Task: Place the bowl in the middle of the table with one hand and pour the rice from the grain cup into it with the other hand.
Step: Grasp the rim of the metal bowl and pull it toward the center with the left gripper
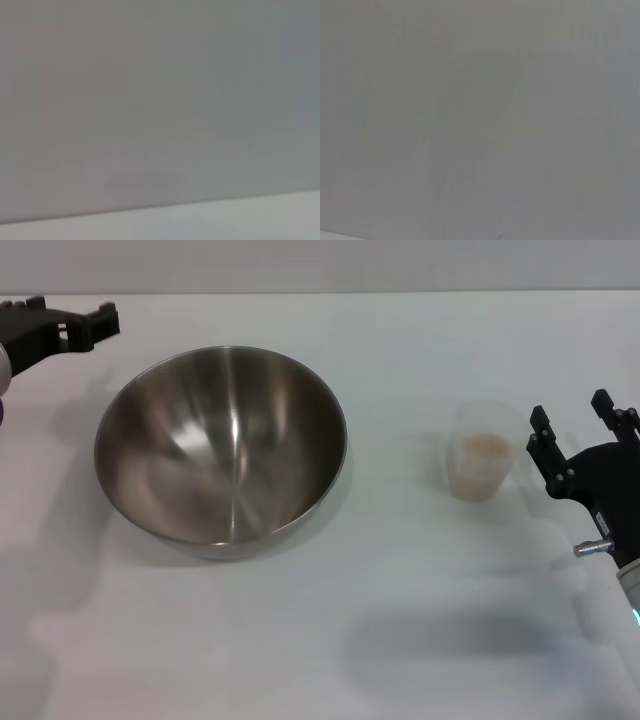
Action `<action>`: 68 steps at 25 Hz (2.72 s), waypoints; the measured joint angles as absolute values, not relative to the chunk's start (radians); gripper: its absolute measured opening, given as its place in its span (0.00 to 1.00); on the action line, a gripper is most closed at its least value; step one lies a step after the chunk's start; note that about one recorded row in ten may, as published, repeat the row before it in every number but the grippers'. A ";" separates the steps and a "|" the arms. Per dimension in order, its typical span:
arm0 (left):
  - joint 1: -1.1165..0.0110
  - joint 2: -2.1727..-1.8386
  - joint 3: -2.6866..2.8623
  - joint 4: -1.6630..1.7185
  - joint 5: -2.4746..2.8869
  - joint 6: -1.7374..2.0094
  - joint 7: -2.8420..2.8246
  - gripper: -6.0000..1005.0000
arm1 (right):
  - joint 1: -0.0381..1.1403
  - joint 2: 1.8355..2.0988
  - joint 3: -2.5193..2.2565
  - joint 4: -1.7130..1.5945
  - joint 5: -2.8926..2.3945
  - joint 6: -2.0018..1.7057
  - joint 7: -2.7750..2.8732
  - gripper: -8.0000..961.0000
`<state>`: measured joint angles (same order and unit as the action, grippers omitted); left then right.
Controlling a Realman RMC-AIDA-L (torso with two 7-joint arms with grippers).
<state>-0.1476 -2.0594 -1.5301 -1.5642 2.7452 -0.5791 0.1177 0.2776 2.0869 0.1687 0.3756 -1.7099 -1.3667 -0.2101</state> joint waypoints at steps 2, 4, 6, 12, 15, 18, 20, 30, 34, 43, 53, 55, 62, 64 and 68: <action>-0.146 -2.059 -1.543 -1.621 2.747 -0.668 0.119 0.81 | 0.280 2.087 0.169 0.375 -1.710 -1.367 -0.210 0.70; -0.144 -2.059 -1.559 -1.660 2.750 -0.735 0.120 0.81 | 0.285 2.087 0.169 0.374 -1.710 -1.367 -0.210 0.70; -0.150 -2.059 -1.584 -1.677 2.751 -0.802 0.120 0.81 | 0.288 2.087 0.169 0.374 -1.710 -1.367 -0.210 0.70; -0.204 -2.059 -1.649 -1.675 2.751 -1.001 0.120 0.81 | 0.290 2.086 0.169 0.371 -1.711 -1.368 -0.210 0.70; -0.209 -2.060 -1.649 -1.680 2.749 -1.044 0.126 0.81 | 0.290 2.085 0.169 0.371 -1.711 -1.372 -0.210 0.70; -0.204 -2.062 -1.634 -1.692 2.742 -1.077 0.136 0.81 | 0.289 2.084 0.169 0.370 -1.711 -1.373 -0.210 0.70; -0.204 -2.063 -1.629 -1.695 2.742 -1.092 0.136 0.81 | 0.289 2.083 0.169 0.370 -1.711 -1.373 -0.211 0.70; -0.201 -2.066 -1.580 -1.746 2.740 -1.143 0.129 0.81 | 0.284 2.084 0.169 0.357 -1.731 -1.377 -0.211 0.70; -0.207 -2.067 -1.567 -1.735 2.740 -1.146 0.128 0.81 | 0.280 2.084 0.169 0.357 -1.733 -1.379 -0.212 0.70; -0.214 -2.068 -1.540 -1.668 2.730 -1.126 0.120 0.81 | 0.278 2.084 0.167 0.354 -1.736 -1.390 -0.212 0.70; -0.215 -2.063 -1.543 -1.678 2.664 -1.145 0.106 0.74 | 0.277 2.083 0.158 0.341 -1.738 -1.431 -0.212 0.70; -0.216 -2.063 -1.540 -1.679 2.665 -1.147 0.111 0.72 | 0.277 2.083 0.152 0.335 -1.739 -1.443 -0.212 0.70; -0.255 -2.067 -1.525 -1.658 2.669 -1.164 0.125 0.46 | 0.277 2.083 0.144 0.319 -1.739 -1.466 -0.212 0.70; -0.262 -2.067 -1.525 -1.651 2.667 -1.167 0.123 0.37 | 0.276 2.083 0.144 0.318 -1.739 -1.468 -0.212 0.70; -0.279 -2.068 -1.524 -1.631 2.666 -1.170 0.120 0.21 | 0.272 2.083 0.144 0.308 -1.739 -1.482 -0.212 0.70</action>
